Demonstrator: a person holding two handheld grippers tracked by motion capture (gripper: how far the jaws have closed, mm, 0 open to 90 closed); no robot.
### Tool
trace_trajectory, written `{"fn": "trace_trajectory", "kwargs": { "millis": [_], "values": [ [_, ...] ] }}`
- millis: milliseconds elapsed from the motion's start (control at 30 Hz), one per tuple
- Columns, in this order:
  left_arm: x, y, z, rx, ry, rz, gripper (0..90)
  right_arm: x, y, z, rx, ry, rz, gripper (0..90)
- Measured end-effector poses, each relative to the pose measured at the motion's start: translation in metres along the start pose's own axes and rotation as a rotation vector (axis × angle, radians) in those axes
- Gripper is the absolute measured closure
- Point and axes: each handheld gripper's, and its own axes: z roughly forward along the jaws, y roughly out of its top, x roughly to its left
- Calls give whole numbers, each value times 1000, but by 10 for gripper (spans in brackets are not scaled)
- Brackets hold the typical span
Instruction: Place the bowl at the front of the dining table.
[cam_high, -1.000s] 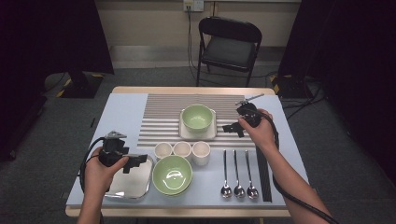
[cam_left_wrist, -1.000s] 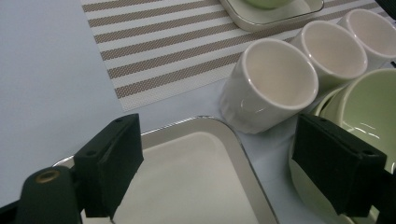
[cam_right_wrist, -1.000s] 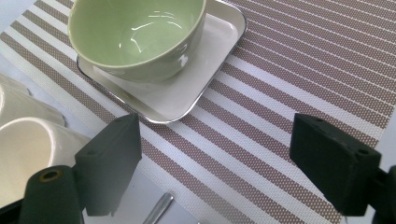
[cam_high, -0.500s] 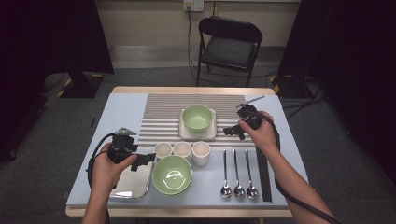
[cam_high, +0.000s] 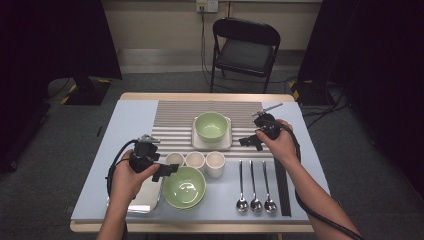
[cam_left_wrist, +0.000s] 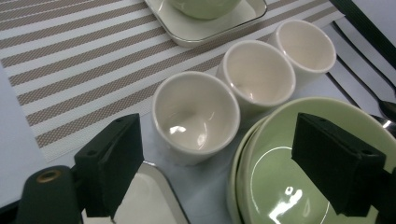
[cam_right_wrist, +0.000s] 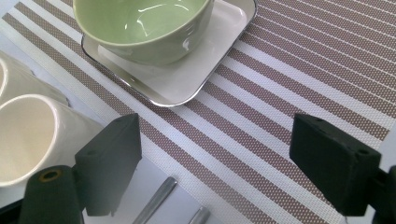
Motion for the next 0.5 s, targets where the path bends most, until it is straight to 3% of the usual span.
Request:
{"fn": "trace_trajectory", "kwargs": {
  "millis": [500],
  "values": [
    [-18,12,14,26,-59,39,161,5,-2,8,19,9,-4,163]
  ]
}}
